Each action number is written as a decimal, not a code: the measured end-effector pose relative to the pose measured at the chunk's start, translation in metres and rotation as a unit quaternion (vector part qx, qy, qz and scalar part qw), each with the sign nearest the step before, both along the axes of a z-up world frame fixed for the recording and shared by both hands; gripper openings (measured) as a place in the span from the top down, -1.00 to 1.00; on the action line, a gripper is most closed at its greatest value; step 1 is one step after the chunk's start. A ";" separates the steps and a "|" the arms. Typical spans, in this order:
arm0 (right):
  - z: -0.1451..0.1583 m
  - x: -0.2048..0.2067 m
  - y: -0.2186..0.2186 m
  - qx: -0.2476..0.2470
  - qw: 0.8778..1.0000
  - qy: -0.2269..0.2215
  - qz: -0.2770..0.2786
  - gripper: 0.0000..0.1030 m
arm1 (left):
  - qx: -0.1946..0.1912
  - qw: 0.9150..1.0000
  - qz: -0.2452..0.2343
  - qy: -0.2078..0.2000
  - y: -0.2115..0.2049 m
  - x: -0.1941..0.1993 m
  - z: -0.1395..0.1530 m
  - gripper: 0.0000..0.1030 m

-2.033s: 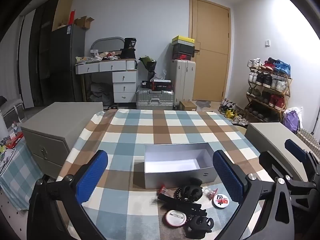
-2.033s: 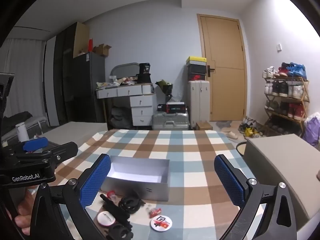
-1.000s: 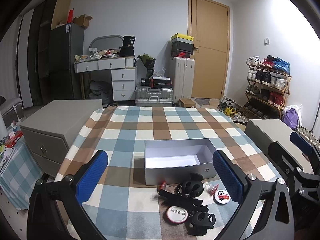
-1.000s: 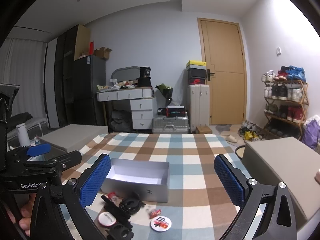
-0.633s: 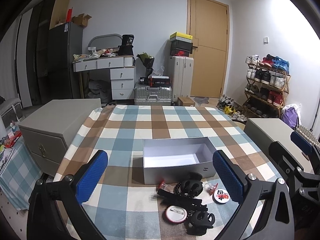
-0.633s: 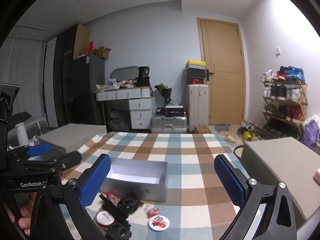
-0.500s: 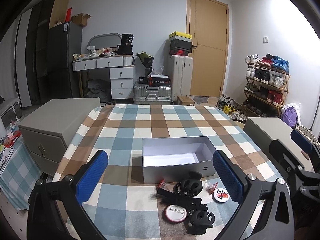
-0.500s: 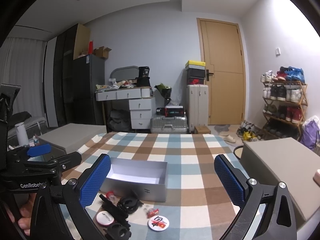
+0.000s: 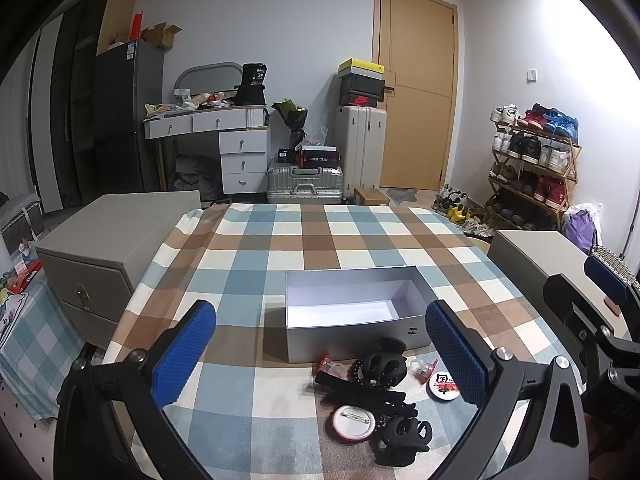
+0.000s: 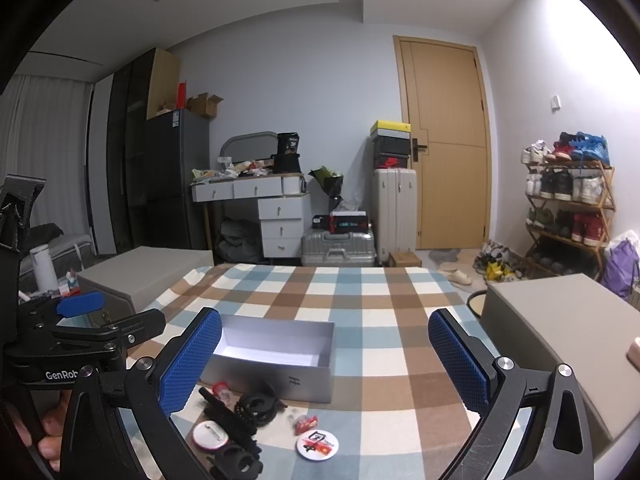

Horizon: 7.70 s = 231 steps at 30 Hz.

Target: Organize jewelry

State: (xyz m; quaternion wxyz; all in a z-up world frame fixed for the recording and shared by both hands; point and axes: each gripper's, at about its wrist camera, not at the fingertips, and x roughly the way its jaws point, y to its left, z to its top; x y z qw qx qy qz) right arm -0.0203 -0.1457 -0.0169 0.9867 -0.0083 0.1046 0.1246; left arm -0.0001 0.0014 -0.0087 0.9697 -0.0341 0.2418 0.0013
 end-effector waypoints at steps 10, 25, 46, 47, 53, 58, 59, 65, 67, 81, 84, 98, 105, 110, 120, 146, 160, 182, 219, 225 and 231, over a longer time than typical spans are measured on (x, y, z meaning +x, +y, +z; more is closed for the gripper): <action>-0.004 -0.002 0.001 -0.001 1.000 0.003 0.002 -1.00 | -0.005 1.000 0.002 0.003 0.003 -0.001 -0.006 -0.98; -0.009 -0.002 0.007 0.001 1.000 0.018 0.026 -1.00 | -0.005 1.000 0.002 0.008 0.004 -0.002 -0.012 -0.98; -0.104 0.015 0.035 0.000 0.976 0.175 0.128 -0.99 | 0.013 0.998 0.021 0.062 0.029 -0.015 -0.051 -0.98; -0.106 0.017 0.035 0.003 0.975 0.183 0.130 -0.98 | 0.014 0.998 0.023 0.064 0.031 -0.016 -0.052 -0.98; -0.121 0.017 0.040 -0.006 0.966 0.212 0.148 -0.86 | 0.013 0.997 0.025 0.074 0.035 -0.019 -0.057 -0.98; -0.126 0.014 0.046 -0.017 0.963 0.214 0.162 -0.54 | 0.016 0.996 0.022 0.086 0.033 -0.017 -0.064 -0.98; -0.127 0.013 0.047 -0.020 0.962 0.215 0.166 -0.46 | 0.015 0.996 0.021 0.087 0.034 -0.016 -0.065 -0.98; -0.130 0.016 0.048 -0.014 0.959 0.228 0.166 0.02 | 0.009 0.994 0.020 0.103 0.036 -0.013 -0.071 -0.98; -0.130 0.014 0.048 -0.014 0.959 0.227 0.169 0.03 | 0.011 0.994 0.019 0.106 0.037 -0.012 -0.072 -0.98; -0.117 0.012 0.017 0.057 0.962 0.205 0.170 0.04 | 0.021 0.990 -0.037 0.137 0.021 -0.006 -0.081 -0.98; -0.114 0.010 0.015 0.053 0.965 0.196 0.165 0.03 | 0.009 0.987 -0.058 0.150 0.017 -0.001 -0.083 -0.98; -0.113 0.014 0.010 0.052 0.968 0.182 0.168 0.03 | 0.026 0.974 -0.111 0.197 -0.006 0.018 -0.097 -0.98; -0.116 0.017 0.008 0.055 0.967 0.184 0.166 0.03 | 0.055 0.969 -0.121 0.208 -0.016 0.020 -0.101 -0.98; -0.118 0.017 0.007 0.057 0.967 0.188 0.165 0.03 | 0.044 0.968 -0.138 0.203 -0.011 0.018 -0.097 -0.82; -0.114 0.016 0.009 0.057 0.966 0.188 0.165 0.03 | 0.032 0.962 -0.183 0.202 -0.017 0.017 -0.094 -0.01; -0.097 0.012 0.012 0.063 0.968 0.171 0.174 0.03 | 0.032 0.971 -0.196 0.136 -0.005 -0.004 -0.050 0.28; -0.045 0.052 0.003 0.114 0.965 0.139 0.192 0.03 | 0.016 0.978 -0.180 0.102 0.002 0.047 -0.017 0.28; -0.053 0.170 0.038 0.100 0.946 0.208 0.229 0.03 | -0.032 0.972 -0.178 0.152 0.013 0.117 -0.043 0.28; -0.034 0.126 0.009 0.090 0.969 0.165 0.161 -0.34 | -0.057 0.979 -0.140 0.135 0.027 0.091 -0.032 -0.21; -0.019 0.079 -0.005 0.080 0.983 0.097 0.136 -0.77 | -0.012 0.992 -0.081 0.096 0.022 0.066 -0.019 -0.49; -0.013 0.040 -0.015 0.078 0.988 0.055 0.118 -1.00 | -0.010 0.996 -0.062 0.070 0.017 0.042 -0.008 -0.61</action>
